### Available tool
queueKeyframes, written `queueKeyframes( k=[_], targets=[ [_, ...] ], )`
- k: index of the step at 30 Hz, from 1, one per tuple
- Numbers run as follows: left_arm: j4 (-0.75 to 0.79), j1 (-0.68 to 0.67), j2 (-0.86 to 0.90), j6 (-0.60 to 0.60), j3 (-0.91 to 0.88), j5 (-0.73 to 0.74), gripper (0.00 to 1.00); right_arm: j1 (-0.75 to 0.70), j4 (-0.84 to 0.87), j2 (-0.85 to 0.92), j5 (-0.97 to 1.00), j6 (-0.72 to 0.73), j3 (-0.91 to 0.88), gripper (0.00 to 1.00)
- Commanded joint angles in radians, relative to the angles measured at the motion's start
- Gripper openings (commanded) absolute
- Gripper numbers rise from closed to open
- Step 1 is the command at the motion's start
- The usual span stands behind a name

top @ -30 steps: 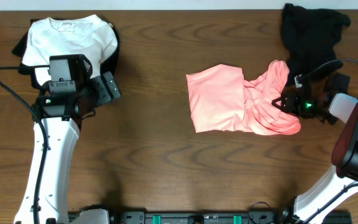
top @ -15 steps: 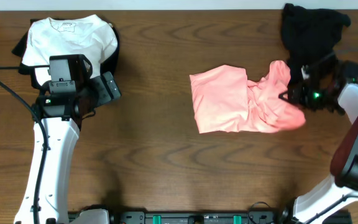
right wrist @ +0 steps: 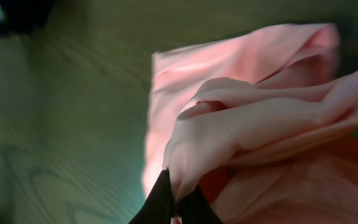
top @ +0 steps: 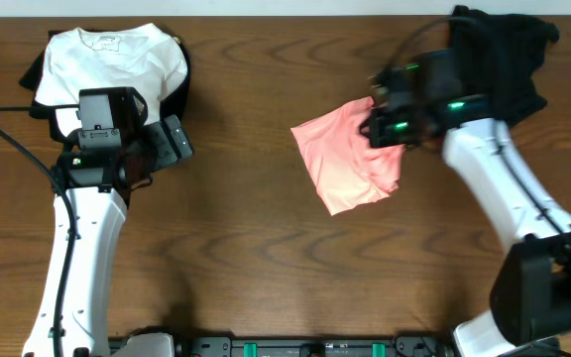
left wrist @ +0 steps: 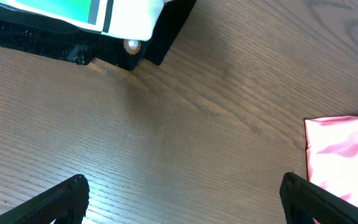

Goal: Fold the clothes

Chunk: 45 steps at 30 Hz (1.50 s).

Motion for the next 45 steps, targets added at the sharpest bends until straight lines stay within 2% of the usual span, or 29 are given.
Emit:
queueKeyframes(
  k=[1, 4, 5, 6, 7, 9, 10, 16, 26, 36, 40, 44, 45],
  targets=[
    [-0.003, 0.005, 0.003, -0.006, -0.005, -0.012, 0.98, 0.132, 0.001, 0.028, 0.175, 0.065, 0.013, 0.04],
    [-0.003, 0.005, 0.003, -0.006, -0.005, -0.012, 0.98, 0.219, -0.005, 0.067, 0.231, 0.065, 0.013, 0.11],
    [-0.003, 0.005, 0.003, -0.006, -0.005, -0.012, 0.98, 0.243, -0.009, 0.085, 0.254, 0.064, 0.013, 0.18],
    [-0.003, 0.005, 0.003, -0.006, -0.005, -0.012, 0.98, 0.261, -0.014, 0.098, 0.274, 0.064, 0.013, 0.35],
    [-0.003, 0.005, 0.003, -0.006, -0.005, -0.012, 0.98, 0.277, -0.021, 0.115, 0.294, 0.064, 0.013, 0.61],
    [-0.004, 0.005, 0.003, -0.005, -0.005, -0.012, 0.98, 0.291, -0.03, 0.134, 0.307, 0.064, 0.013, 0.91],
    [-0.004, 0.005, 0.003, -0.006, -0.005, -0.012, 0.98, 0.293, -0.035, 0.137, 0.311, 0.064, 0.013, 0.99],
    [-0.007, 0.005, 0.003, -0.006, -0.005, -0.012, 0.98, 0.256, -0.076, 0.126, 0.316, 0.064, 0.049, 0.99],
    [-0.018, 0.005, 0.003, -0.006, -0.005, -0.012, 0.98, 0.148, -0.262, 0.112, 0.311, 0.027, 0.277, 0.99],
    [-0.017, 0.005, 0.003, -0.005, -0.005, -0.013, 0.98, 0.034, -0.301, 0.118, 0.132, -0.048, 0.192, 0.98],
    [-0.016, 0.005, 0.003, -0.005, -0.005, -0.013, 0.98, 0.034, -0.249, 0.118, 0.05, -0.087, 0.144, 0.84],
    [-0.017, 0.005, 0.003, -0.005, -0.005, -0.013, 0.98, 0.037, -0.19, 0.118, 0.019, -0.086, 0.094, 0.54],
    [-0.018, 0.005, 0.003, -0.005, -0.005, -0.013, 0.98, 0.039, -0.181, 0.118, 0.016, -0.086, 0.079, 0.44]
  ],
)
